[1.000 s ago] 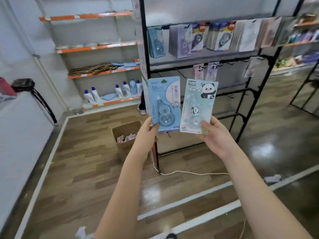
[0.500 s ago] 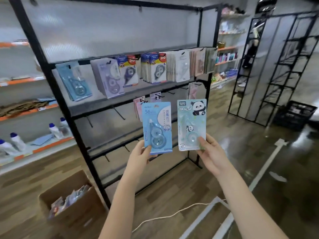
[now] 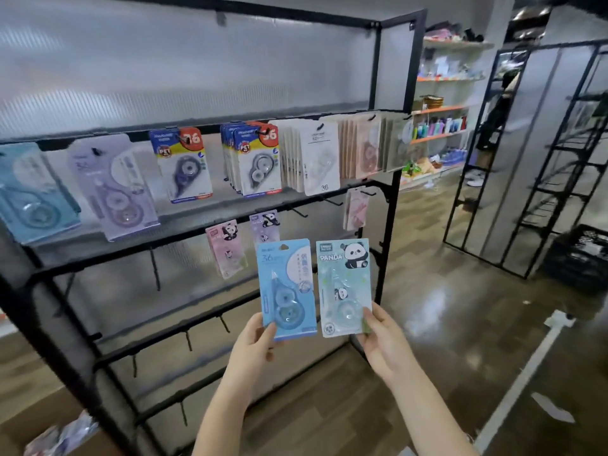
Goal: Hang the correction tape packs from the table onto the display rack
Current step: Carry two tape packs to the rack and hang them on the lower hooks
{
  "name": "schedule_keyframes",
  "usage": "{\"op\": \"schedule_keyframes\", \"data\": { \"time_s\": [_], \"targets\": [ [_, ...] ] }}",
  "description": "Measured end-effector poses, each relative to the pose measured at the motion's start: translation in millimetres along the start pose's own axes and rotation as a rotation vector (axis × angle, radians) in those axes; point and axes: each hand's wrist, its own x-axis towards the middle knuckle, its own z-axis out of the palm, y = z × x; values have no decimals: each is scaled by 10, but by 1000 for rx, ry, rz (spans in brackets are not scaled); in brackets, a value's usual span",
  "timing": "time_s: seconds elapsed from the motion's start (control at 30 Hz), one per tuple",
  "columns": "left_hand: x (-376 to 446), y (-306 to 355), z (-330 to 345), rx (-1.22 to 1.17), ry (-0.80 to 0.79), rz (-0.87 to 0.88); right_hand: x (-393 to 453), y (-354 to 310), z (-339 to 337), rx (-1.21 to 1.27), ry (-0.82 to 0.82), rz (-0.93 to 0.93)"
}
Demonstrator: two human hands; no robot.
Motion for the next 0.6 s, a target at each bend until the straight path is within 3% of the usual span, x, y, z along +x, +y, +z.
{"op": "schedule_keyframes", "data": {
  "time_s": [0.3,0.6],
  "targets": [
    [383,-58,47,-1,236,-103,915,241,-30,-16,-121,161],
    [336,-177,-433,-55,435,-163,1021,638,477,31,-250,325]
  ]
}}
